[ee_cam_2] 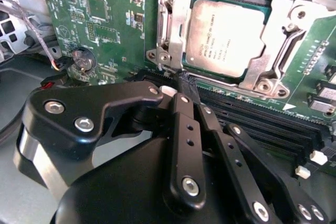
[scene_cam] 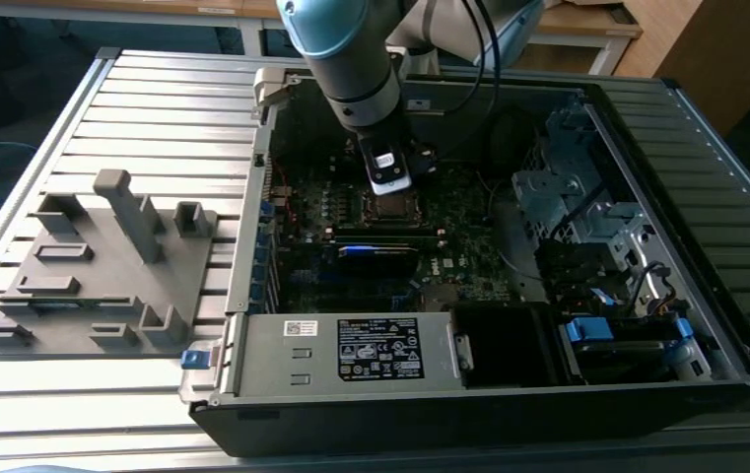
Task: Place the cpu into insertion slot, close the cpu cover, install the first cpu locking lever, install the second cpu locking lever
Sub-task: 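Install the first cpu locking lever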
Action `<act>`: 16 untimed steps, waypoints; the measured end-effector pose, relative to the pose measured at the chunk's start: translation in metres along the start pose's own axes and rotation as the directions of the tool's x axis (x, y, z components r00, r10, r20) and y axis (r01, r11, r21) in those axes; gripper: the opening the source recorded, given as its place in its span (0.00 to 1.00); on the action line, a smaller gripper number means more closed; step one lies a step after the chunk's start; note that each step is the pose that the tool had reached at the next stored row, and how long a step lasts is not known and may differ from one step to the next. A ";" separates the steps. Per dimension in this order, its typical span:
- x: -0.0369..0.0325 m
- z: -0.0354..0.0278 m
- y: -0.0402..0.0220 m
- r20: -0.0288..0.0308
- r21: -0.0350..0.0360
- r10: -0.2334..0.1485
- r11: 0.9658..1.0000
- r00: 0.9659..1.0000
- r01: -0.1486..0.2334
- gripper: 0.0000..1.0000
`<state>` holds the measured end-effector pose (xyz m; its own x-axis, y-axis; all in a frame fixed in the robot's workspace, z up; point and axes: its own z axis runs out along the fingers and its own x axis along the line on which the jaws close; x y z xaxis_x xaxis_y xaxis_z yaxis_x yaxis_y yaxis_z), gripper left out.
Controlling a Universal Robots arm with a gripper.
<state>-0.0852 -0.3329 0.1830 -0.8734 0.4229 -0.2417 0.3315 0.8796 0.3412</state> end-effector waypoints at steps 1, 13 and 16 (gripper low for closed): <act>-0.0001 -0.0001 -0.0001 -0.001 -0.003 0.001 1.000 1.000 -0.001 0.11; -0.0030 -0.0016 -0.0063 -0.015 -0.038 0.015 0.999 1.000 -0.016 0.11; -0.0035 -0.0034 -0.0057 -0.016 -0.041 0.017 0.999 1.000 -0.017 0.11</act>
<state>-0.0852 -0.3401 0.1850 -0.8733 0.4339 -0.2214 0.3317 0.8625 0.3822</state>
